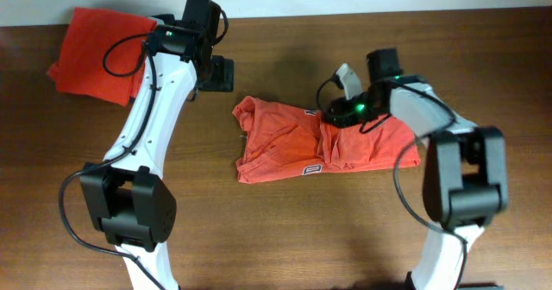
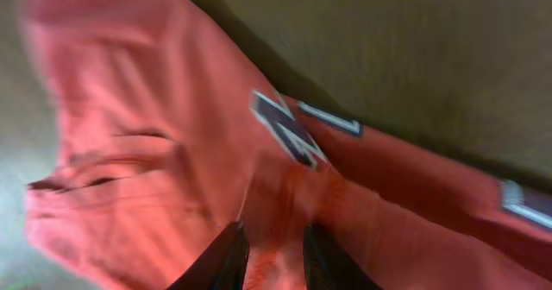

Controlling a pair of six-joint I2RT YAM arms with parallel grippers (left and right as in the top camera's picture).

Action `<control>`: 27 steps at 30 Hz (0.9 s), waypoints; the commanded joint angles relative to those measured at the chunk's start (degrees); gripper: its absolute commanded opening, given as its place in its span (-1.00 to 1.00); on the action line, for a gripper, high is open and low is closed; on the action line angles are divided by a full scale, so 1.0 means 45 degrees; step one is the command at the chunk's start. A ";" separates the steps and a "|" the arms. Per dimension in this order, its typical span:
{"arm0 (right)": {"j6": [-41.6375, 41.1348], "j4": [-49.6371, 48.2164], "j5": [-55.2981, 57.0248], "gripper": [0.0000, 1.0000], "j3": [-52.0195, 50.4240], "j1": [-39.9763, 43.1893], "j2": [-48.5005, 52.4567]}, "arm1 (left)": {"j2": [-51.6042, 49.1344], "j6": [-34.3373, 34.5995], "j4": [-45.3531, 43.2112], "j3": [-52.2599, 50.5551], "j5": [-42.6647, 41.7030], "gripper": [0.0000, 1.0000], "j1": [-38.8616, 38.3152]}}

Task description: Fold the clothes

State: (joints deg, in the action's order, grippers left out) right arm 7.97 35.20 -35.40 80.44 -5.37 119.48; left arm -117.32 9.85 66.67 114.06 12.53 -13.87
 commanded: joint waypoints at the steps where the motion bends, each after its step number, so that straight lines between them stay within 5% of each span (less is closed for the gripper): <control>1: -0.0597 -0.0170 -0.0330 -0.45 -0.0034 -0.0010 0.0534 | 0.0151 -0.0107 0.0005 0.0068 0.0170 0.98 -0.0049; 7: -0.0481 0.2108 -0.1846 -0.25 0.2399 0.0894 -0.1175 | 0.0151 -0.0107 0.0005 0.0068 0.0170 0.98 -0.0053; 14: -0.0097 0.5940 0.0374 0.08 0.4274 0.4294 -0.2472 | 0.0151 -0.0107 0.0005 0.0068 0.0170 0.98 -0.0049; 18: 0.2283 0.7257 0.1083 0.11 0.3939 0.6096 -0.1977 | 0.0151 -0.0107 0.0005 0.0068 0.0170 0.98 -0.0053; 27: 0.3473 0.5124 0.1010 0.29 0.1107 0.6853 -0.1127 | 0.0151 -0.0107 0.0005 0.0068 0.0170 0.98 -0.0053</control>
State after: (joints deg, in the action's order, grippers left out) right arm 21.65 60.55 -29.93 88.36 25.36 113.10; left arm -117.32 9.85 66.65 114.06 12.53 -13.87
